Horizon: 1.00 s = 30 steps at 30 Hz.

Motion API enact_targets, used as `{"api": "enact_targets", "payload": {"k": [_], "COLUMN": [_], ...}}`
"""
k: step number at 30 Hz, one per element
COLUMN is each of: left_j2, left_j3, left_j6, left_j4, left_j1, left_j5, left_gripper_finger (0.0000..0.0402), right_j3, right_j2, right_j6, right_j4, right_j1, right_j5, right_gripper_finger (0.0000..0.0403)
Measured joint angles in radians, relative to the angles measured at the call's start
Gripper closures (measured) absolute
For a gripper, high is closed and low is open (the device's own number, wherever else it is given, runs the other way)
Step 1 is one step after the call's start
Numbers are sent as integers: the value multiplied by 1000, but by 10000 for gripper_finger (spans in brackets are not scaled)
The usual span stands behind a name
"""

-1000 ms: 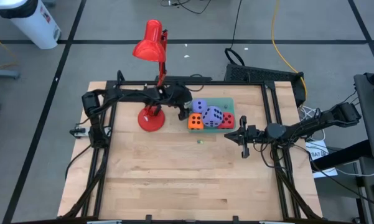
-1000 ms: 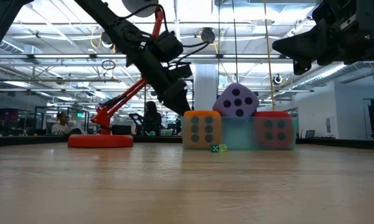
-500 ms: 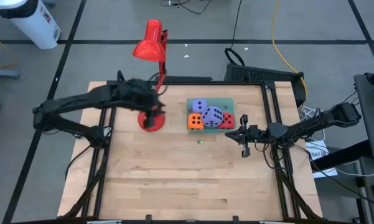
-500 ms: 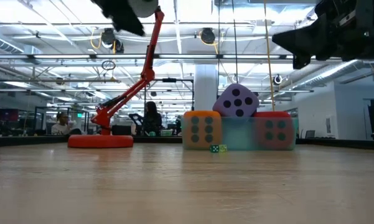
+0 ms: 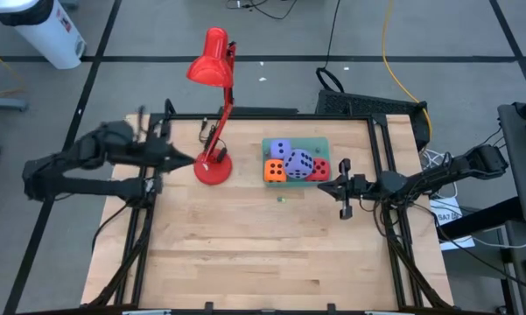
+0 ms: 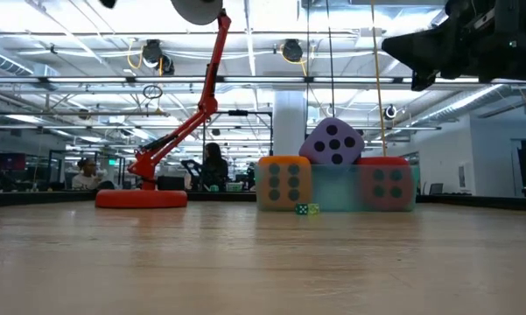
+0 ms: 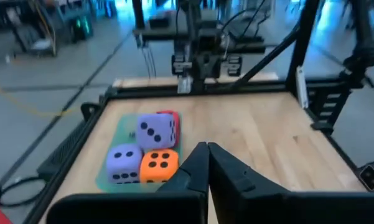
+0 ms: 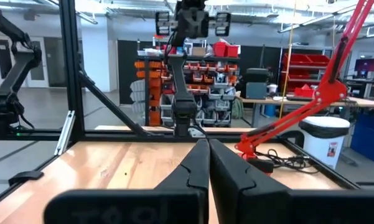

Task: Pick & Place Dice
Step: Put the small light green dice into the bin

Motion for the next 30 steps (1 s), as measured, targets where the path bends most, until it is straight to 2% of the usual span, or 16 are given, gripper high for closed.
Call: {"api": "enact_targets", "payload": {"k": [3,7,10,14,17,20,25,30], "left_j2": [-155,-348,-449,-551,-608,-637,-648,-648], "left_j3": [-149,-383,-536,-671,-725,-752,-776,-790], "left_j6": [1,-32,-30,-29,-37,-56,-43,-4], "left_j4": [68,235,298,382,413,408,396,388], "left_j1": [0,-15,-27,-37,-46,-53,-56,-56], "left_j5": [15,44,42,56,88,76,44,34], "left_gripper_finger": [396,396,397,396,392,398,394,396], "right_j3": [0,0,0,0,0,0,0,0], "right_j2": [5,12,13,13,13,13,13,19], "right_j6": [11,16,16,5,-7,-7,-3,21], "right_j4": [-17,-20,-18,0,3,7,-1,-22], "right_j1": [0,0,0,0,0,0,0,1], "right_j5": [0,0,0,0,0,24,99,101], "right_gripper_finger": [399,399,399,399,399,399,399,399]}}
